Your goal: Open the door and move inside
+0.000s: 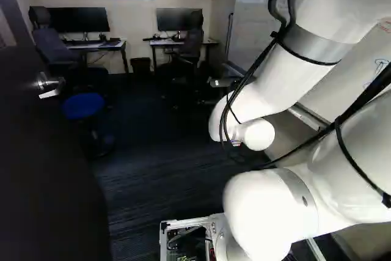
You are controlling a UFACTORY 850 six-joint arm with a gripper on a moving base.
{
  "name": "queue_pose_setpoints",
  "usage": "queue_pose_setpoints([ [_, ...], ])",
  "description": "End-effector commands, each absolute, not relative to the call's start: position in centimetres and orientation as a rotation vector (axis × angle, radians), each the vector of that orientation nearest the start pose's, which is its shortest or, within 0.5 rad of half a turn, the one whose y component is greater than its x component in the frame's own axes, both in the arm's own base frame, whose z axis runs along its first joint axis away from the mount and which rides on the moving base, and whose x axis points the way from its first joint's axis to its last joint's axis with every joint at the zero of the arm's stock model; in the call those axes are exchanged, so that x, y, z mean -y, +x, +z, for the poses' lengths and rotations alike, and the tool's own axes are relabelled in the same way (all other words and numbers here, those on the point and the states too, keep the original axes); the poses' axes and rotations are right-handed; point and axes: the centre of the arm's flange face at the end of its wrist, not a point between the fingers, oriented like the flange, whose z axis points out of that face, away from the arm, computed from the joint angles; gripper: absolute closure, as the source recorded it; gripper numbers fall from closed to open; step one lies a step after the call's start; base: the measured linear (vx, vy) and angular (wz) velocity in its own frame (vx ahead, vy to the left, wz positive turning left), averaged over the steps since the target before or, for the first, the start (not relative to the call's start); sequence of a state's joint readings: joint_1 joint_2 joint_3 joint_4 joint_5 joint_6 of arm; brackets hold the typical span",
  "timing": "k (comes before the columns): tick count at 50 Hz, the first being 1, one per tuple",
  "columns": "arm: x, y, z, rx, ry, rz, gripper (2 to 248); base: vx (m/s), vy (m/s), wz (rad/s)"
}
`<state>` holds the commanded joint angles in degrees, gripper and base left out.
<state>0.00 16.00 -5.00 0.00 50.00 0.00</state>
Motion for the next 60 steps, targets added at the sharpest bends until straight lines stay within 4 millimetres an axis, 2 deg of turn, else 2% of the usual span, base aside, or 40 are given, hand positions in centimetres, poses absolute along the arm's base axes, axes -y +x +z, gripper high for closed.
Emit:
queue_pose_setpoints([
  [60,0.0,27.03,36.56,0.0,-2.558,-1.824,3,0.242,0.027,-0.018],
])
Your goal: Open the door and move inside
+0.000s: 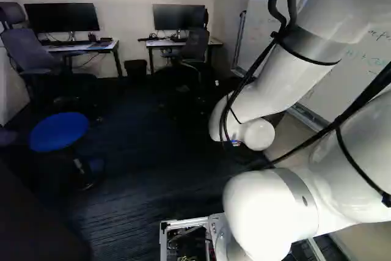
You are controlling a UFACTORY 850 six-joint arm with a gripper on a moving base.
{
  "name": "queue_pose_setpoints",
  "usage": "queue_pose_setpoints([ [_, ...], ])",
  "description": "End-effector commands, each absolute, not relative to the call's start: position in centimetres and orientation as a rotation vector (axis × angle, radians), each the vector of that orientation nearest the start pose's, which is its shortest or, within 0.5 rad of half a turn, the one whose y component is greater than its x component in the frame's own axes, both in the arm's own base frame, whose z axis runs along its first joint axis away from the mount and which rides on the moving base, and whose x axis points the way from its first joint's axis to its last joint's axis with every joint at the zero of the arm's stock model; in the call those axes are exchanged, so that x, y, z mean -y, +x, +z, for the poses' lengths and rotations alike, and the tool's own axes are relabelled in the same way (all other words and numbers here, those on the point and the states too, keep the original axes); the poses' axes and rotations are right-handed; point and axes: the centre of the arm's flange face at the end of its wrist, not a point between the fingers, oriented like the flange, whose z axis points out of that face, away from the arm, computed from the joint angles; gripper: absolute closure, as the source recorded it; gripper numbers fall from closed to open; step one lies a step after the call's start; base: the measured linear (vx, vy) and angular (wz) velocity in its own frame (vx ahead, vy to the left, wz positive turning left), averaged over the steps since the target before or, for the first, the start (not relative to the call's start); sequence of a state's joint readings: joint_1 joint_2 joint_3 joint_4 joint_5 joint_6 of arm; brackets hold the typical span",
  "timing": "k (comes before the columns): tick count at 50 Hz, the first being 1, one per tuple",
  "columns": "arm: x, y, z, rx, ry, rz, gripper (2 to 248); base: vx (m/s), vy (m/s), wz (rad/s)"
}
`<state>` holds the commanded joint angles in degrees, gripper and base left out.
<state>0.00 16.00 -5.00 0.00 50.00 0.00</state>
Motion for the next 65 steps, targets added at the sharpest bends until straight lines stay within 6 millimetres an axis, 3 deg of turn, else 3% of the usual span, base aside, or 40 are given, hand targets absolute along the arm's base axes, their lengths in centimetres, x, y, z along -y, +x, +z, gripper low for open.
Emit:
queue_pose_setpoints([
  [42,0.0,27.03,36.56,0.0,-2.558,-1.824,3,0.224,0.008,-0.011],
  [65,0.0,27.03,36.56,0.0,-2.558,-1.824,3,0.007,0.0,0.0],
])
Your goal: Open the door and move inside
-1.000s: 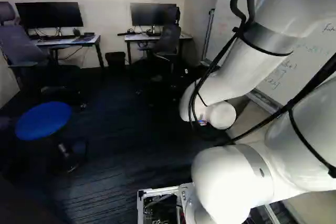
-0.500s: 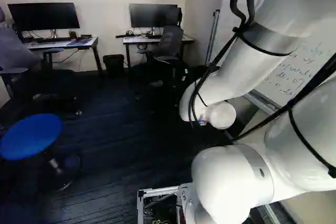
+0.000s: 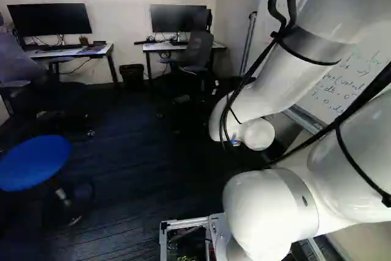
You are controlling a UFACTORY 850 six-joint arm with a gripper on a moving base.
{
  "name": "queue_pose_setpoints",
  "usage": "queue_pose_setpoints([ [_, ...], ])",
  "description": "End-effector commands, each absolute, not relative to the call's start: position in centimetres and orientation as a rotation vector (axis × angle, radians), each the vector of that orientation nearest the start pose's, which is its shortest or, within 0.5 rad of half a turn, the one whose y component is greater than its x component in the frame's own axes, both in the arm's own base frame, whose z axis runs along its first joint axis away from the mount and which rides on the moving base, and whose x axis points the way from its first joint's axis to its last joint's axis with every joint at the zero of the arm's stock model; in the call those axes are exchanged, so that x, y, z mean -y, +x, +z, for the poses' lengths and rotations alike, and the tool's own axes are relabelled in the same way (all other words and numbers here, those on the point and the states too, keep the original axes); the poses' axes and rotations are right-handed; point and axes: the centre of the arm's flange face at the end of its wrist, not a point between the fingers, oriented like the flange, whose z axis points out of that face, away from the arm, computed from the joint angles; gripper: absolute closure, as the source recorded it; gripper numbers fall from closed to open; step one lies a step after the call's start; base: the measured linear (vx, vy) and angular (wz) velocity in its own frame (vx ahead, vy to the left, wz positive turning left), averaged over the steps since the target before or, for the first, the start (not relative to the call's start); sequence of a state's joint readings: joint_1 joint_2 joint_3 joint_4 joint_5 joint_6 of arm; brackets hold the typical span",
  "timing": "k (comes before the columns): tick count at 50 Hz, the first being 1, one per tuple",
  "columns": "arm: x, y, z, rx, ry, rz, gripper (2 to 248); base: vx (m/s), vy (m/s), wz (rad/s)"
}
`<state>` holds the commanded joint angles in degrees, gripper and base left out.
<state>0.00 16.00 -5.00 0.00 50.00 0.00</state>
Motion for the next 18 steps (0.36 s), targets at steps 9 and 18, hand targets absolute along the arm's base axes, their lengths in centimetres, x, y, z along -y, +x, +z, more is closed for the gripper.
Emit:
queue_pose_setpoints([
  [9,0.0,27.03,36.56,0.0,-2.558,-1.824,3,0.0,0.0,0.0],
  [18,0.0,27.03,36.56,0.0,-2.558,-1.824,3,0.0,0.0,0.0],
])
